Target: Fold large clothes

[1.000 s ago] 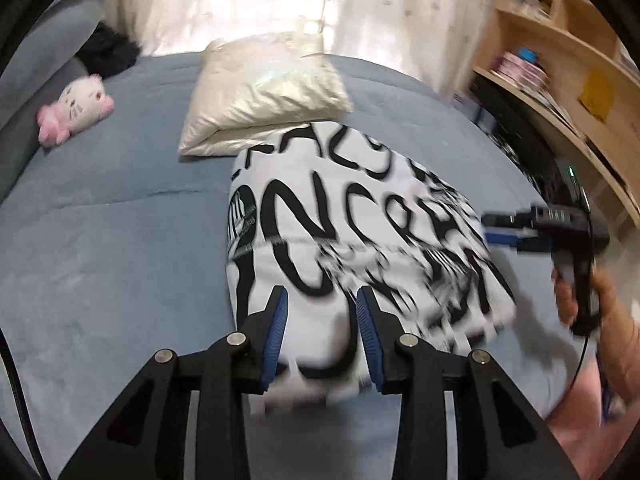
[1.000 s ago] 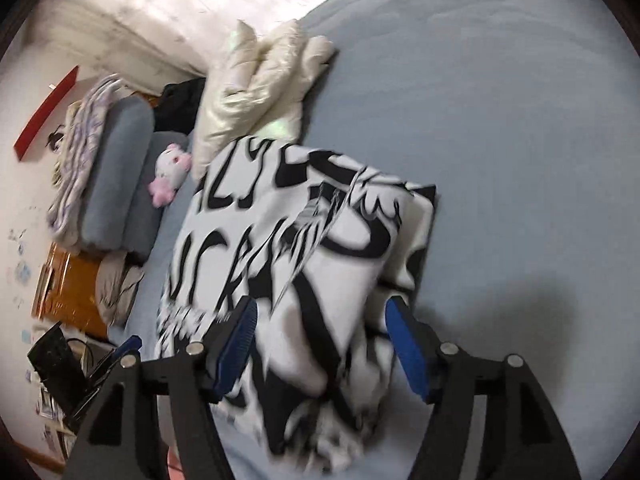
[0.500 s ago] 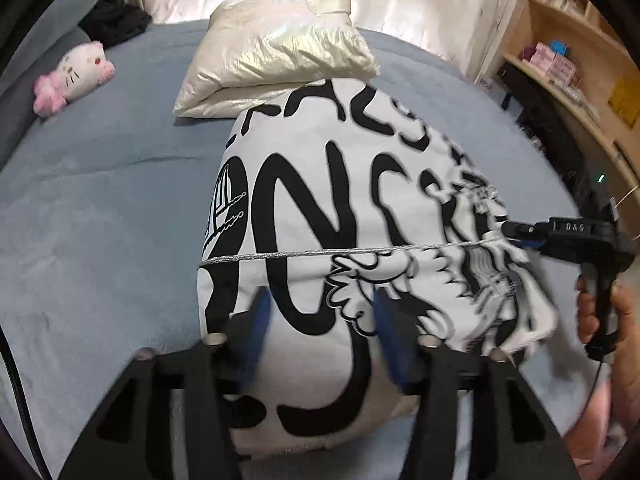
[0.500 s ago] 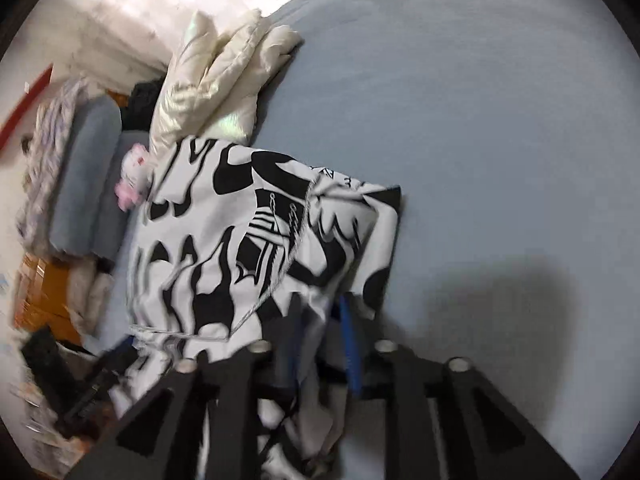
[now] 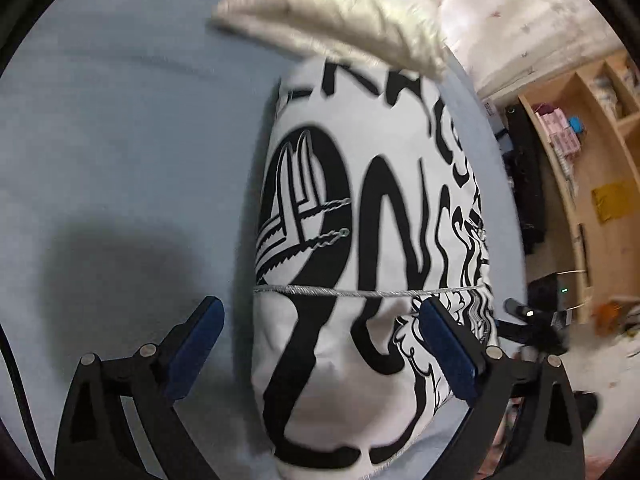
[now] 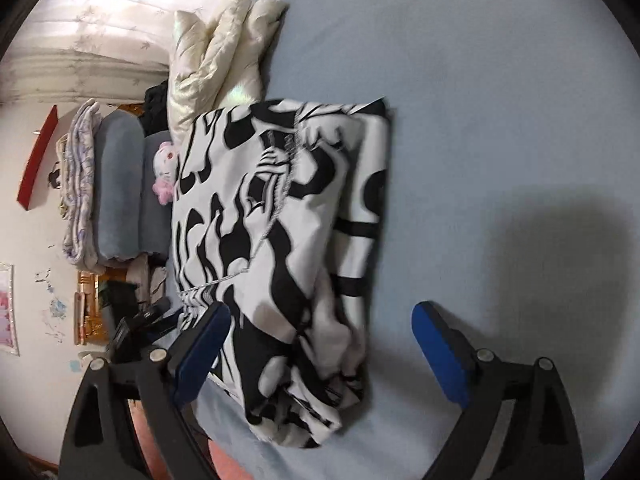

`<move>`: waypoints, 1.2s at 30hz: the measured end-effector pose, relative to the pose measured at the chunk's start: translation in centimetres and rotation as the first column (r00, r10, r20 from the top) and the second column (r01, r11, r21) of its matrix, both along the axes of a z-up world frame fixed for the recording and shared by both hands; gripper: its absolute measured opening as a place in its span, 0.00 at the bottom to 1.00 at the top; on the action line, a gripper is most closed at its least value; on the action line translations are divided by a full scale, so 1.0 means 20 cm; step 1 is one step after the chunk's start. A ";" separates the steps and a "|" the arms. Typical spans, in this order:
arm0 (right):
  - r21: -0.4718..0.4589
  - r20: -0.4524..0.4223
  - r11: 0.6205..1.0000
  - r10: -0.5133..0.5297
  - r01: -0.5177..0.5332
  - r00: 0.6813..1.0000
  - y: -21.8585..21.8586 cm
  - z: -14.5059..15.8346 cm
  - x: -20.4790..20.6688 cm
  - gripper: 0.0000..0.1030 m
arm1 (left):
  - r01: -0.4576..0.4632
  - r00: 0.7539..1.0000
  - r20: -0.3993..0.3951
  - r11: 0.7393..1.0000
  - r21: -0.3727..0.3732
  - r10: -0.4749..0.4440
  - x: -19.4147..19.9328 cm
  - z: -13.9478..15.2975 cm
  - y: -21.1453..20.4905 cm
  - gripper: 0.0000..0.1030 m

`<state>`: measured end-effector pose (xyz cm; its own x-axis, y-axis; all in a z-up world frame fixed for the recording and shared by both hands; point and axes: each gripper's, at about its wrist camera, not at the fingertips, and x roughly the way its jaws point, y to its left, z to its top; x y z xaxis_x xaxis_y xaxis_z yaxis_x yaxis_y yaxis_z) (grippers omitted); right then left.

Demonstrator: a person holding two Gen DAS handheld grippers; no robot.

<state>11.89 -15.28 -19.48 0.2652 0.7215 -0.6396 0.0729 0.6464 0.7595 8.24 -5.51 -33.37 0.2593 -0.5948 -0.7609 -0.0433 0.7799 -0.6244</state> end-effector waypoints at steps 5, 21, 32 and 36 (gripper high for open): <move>0.016 0.029 0.996 0.083 -0.083 0.996 0.14 -0.02 0.09 0.90 | 0.047 0.999 -0.007 0.998 -0.038 -0.048 0.08 -0.10 -0.06 0.98; -0.067 0.207 0.980 0.198 -0.188 0.958 0.43 -0.03 0.24 0.39 | 0.108 0.990 0.072 0.978 0.180 -0.122 0.19 -0.02 -0.37 0.80; -0.158 0.419 0.959 0.282 -0.236 0.863 0.54 0.49 0.07 0.27 | 0.038 0.945 0.295 0.944 0.329 -0.140 0.02 0.59 -0.52 0.52; -0.168 0.513 0.958 0.285 -0.231 0.809 0.59 0.78 0.17 0.27 | -0.009 0.914 0.384 0.938 0.347 -0.133 0.14 0.88 -0.47 0.52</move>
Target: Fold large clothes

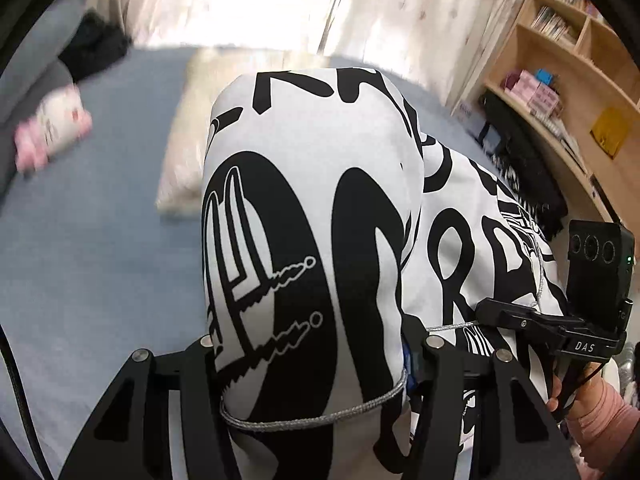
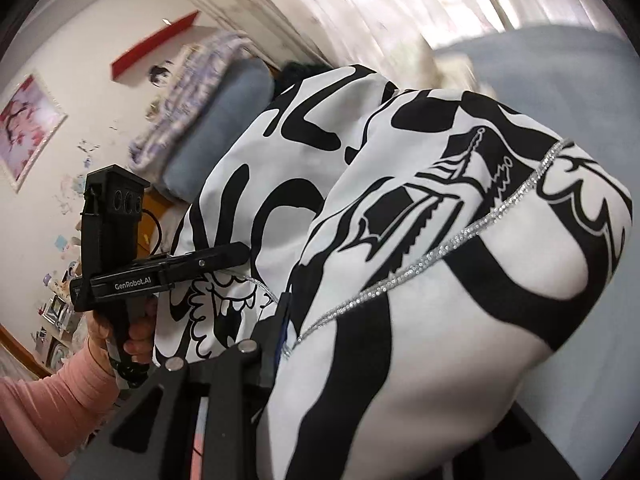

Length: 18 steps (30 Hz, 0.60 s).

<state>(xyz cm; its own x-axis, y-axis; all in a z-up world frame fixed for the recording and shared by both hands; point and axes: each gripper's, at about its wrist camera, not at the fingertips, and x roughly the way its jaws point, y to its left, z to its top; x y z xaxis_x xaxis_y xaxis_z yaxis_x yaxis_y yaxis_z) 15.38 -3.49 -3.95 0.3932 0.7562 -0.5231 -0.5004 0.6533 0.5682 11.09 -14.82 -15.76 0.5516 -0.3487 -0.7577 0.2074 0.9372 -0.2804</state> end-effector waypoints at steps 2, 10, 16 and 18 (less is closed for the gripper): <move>0.012 0.051 1.000 -0.006 0.005 0.999 0.03 0.14 0.12 0.27 | -0.015 0.999 0.046 1.000 0.014 0.015 0.11 0.13 0.04 0.52; 0.077 0.157 0.996 -0.065 0.053 0.985 0.15 0.55 0.91 0.27 | -0.095 0.988 0.132 0.993 0.074 0.085 0.98 0.57 0.12 0.53; 0.126 0.076 0.985 -0.128 0.118 0.989 0.24 0.46 1.51 0.27 | -0.155 0.987 0.061 0.983 0.100 0.150 1.61 0.48 0.19 0.53; 0.124 0.026 0.982 -0.148 0.143 0.989 0.26 0.34 1.63 0.27 | -0.157 0.987 0.009 0.981 0.113 0.157 1.78 0.34 0.20 0.54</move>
